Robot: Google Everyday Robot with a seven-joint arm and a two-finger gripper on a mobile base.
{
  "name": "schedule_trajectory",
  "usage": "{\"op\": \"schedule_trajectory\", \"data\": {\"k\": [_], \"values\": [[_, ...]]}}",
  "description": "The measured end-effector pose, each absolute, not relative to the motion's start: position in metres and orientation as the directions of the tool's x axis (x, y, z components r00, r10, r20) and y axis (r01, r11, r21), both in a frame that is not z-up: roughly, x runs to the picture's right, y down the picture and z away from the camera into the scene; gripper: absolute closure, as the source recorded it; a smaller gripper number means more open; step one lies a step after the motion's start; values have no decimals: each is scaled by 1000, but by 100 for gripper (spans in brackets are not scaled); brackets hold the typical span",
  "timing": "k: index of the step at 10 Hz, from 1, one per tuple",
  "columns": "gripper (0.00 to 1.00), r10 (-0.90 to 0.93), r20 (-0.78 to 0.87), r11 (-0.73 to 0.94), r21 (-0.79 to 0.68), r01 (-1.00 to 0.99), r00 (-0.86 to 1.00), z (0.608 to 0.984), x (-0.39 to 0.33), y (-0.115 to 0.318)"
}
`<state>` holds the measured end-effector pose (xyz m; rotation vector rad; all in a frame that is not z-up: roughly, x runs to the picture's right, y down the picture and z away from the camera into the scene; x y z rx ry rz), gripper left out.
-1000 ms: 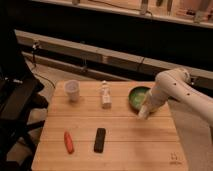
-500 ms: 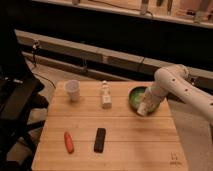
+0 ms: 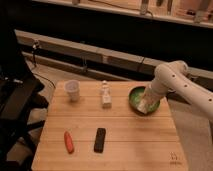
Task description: Place the white sponge in the ceramic bowl
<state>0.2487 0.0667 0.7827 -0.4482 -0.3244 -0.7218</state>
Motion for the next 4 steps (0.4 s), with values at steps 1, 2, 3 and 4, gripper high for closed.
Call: {"op": "schedule_trajectory", "data": {"k": [1, 2, 3, 4], "values": [[100, -560, 430, 664, -279, 694, 708, 784, 250, 64], [100, -561, 429, 663, -280, 695, 708, 785, 252, 61], [100, -561, 427, 664, -280, 694, 709, 785, 252, 60], [94, -561, 425, 665, -281, 692, 711, 786, 253, 57]]}}
